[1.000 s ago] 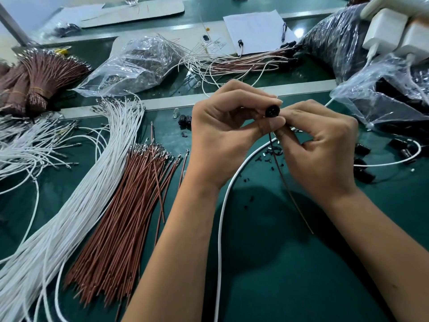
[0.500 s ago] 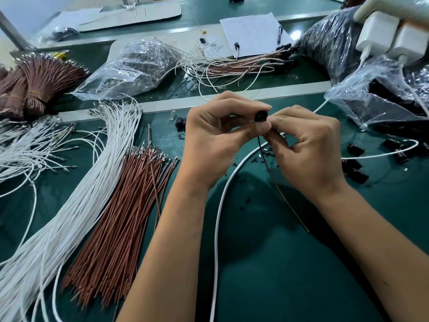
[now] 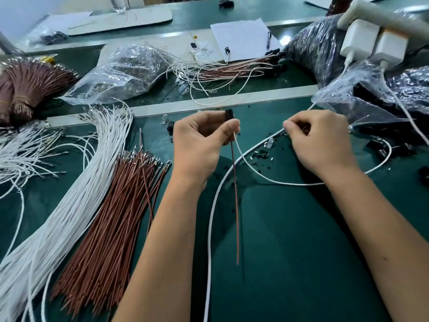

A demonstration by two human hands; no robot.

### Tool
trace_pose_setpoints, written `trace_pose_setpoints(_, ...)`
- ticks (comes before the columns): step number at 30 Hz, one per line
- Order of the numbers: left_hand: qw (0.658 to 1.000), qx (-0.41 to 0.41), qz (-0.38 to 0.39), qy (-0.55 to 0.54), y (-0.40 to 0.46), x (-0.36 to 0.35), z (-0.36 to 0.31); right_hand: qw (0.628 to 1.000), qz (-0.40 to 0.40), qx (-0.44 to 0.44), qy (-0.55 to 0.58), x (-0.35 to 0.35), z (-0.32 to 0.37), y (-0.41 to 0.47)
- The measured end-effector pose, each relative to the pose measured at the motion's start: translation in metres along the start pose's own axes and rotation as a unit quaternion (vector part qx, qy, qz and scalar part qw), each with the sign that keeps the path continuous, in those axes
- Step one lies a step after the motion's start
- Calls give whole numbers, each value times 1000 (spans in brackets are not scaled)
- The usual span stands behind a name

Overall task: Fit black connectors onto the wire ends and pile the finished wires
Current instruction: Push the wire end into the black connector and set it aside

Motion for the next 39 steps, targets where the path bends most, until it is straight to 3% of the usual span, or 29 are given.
trace_pose_setpoints(5, 998, -32, 43, 30, -2, -6, -6, 996, 79, 39, -14, -12, 15, -6)
trace_pose_setpoints(12, 993, -72, 88, 23, -8, -16, -14, 993, 111, 35, 12, -14, 16, -8)
trace_pose_setpoints(15, 991, -77, 101, 41, -9, -18, -15, 988, 93, 22, 118, -9, 18, -8)
trace_pose_setpoints(18, 988, -85, 111, 59, -10, -19, -16, 961, 81, 33, 262, -1, 30, -9)
trace_pose_setpoints(22, 991, -79, 102, 46, -9, -19, -18, 943, 77, 86, 312, 6, 47, -15)
trace_pose_setpoints(25, 992, -78, 98, 31, -9, -18, -19, 934, 25, 100, 343, 15, 52, -18)
trace_pose_setpoints(29, 992, -76, 100, 24, -10, -18, -20, 929, -32, 124, 347, 29, 57, -22)
trace_pose_setpoints(39, 988, -90, 105, 63, -7, -16, -17, 941, -44, 237, 235, 34, 77, -31)
Point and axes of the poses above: each hand's wrist, its own y-axis towards the middle knuckle, its own x-axis out of the back of the hand, z = x × y, the point moved 7 cm from there along y, towards the middle knuckle, and after that the axes turned 8 degrees about -y, right-handed, at the moved point
